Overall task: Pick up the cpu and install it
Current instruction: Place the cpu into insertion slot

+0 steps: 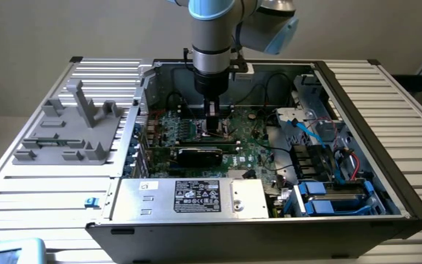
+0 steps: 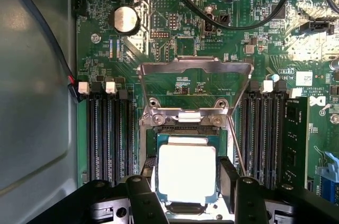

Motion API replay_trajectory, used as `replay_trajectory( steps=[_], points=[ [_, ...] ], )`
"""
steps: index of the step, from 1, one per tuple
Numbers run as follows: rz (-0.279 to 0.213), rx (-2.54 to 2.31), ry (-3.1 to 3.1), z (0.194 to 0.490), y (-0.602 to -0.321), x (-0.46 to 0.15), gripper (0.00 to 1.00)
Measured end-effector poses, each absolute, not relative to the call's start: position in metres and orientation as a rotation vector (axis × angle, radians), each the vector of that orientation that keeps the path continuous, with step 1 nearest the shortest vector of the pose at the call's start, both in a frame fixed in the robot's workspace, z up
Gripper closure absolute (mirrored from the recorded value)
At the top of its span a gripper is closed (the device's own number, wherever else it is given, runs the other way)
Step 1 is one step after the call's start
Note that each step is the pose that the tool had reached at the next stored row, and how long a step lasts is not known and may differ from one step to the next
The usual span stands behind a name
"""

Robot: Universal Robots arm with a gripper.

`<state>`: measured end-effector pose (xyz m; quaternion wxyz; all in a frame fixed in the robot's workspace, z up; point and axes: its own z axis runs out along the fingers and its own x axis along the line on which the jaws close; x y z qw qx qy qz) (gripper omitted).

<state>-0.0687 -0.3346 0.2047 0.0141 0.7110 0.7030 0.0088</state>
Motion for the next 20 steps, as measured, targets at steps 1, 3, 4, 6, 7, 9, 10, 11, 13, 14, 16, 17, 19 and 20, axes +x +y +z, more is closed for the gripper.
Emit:
replay_trajectory(
  steps=[1,3,4,6,7,9,10,11,13,14,16,17,19,20],
  points=[
    [0.022,2.211,2.187,0.2047,-0.3342,-0.0688,0.44],
    [0.015,2.205,2.181,0.2048,-0.3333,-0.0691,0.44],
    [0.013,2.202,2.178,0.2048,-0.3326,-0.0692,0.44],
    [0.015,2.2,2.176,0.2047,-0.3313,-0.0696,0.44],
    [0.015,2.2,2.175,0.2046,-0.3312,-0.0697,0.44],
    [0.015,2.2,2.175,0.2039,-0.3311,-0.0696,0.44],
    [0.016,2.199,2.175,0.2033,-0.3311,-0.0696,0.44],
    [0.017,2.199,2.175,0.2025,-0.3311,-0.0697,0.44],
    [0.017,2.199,2.175,0.2012,-0.3311,-0.0697,0.44],
    [0.017,2.199,2.175,0.2008,-0.3311,-0.0697,0.44],
    [0.017,2.199,2.174,0.2,-0.3311,-0.0697,0.44],
    [0.017,2.199,2.174,0.1996,-0.3311,-0.0697,0.44],
    [0.017,2.199,2.174,0.1989,-0.3311,-0.0697,0.44],
    [0.017,2.199,2.174,0.1987,-0.3312,-0.0697,0.44]
  ],
)
